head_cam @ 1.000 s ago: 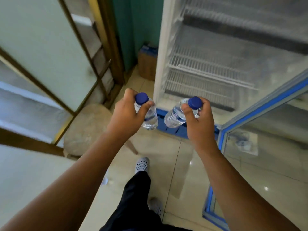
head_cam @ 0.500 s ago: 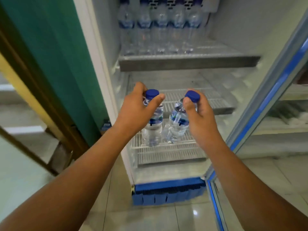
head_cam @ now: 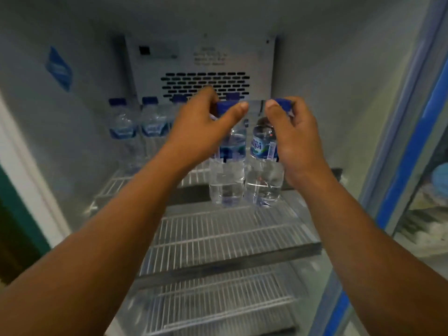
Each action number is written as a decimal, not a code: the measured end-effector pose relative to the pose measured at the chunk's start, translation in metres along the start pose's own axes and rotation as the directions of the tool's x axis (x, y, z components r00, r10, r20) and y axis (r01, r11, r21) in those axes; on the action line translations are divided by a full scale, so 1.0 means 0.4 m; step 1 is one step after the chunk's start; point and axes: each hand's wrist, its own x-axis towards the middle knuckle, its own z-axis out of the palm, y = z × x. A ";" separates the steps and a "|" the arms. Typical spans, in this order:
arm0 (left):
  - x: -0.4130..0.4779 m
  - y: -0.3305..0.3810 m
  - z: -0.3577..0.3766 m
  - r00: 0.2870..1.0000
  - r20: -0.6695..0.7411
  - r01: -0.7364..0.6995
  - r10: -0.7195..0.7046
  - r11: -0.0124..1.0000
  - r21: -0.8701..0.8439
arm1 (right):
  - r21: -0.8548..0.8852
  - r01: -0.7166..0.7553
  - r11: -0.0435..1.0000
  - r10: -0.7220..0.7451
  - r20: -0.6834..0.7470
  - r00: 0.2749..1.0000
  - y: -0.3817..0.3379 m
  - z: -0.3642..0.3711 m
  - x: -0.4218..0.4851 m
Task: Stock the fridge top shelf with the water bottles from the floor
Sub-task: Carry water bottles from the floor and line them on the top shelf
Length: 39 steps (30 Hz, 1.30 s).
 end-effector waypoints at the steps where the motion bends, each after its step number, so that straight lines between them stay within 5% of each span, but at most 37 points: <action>1: 0.031 0.010 0.013 1.000 -0.003 -0.014 0.014 1.000 0.003 | -0.002 0.018 1.000 -0.018 -0.001 1.000 0.005 -0.010 0.033; 10: 0.234 0.029 0.129 0.996 0.013 -0.089 0.088 0.982 0.169 | -0.030 -0.014 0.999 0.012 -0.048 0.999 0.091 -0.085 0.245; 16: 0.333 -0.016 0.189 0.964 0.116 -0.265 0.241 0.808 0.526 | -0.188 -0.050 0.981 0.047 -0.018 0.999 0.178 -0.112 0.333; 24: 0.397 -0.036 0.217 0.973 0.226 -0.209 0.056 0.640 0.740 | -0.236 -0.032 0.971 0.042 0.035 0.999 0.255 -0.124 0.370; 30: 0.416 -0.050 0.237 0.966 0.255 -0.239 0.044 0.533 0.812 | -0.220 -0.067 0.973 0.079 0.044 0.996 0.290 -0.122 0.378; 39: 0.441 -0.065 0.242 0.940 0.327 -0.203 -0.102 0.603 0.772 | -0.246 -0.036 0.969 0.050 0.053 0.997 0.318 -0.130 0.374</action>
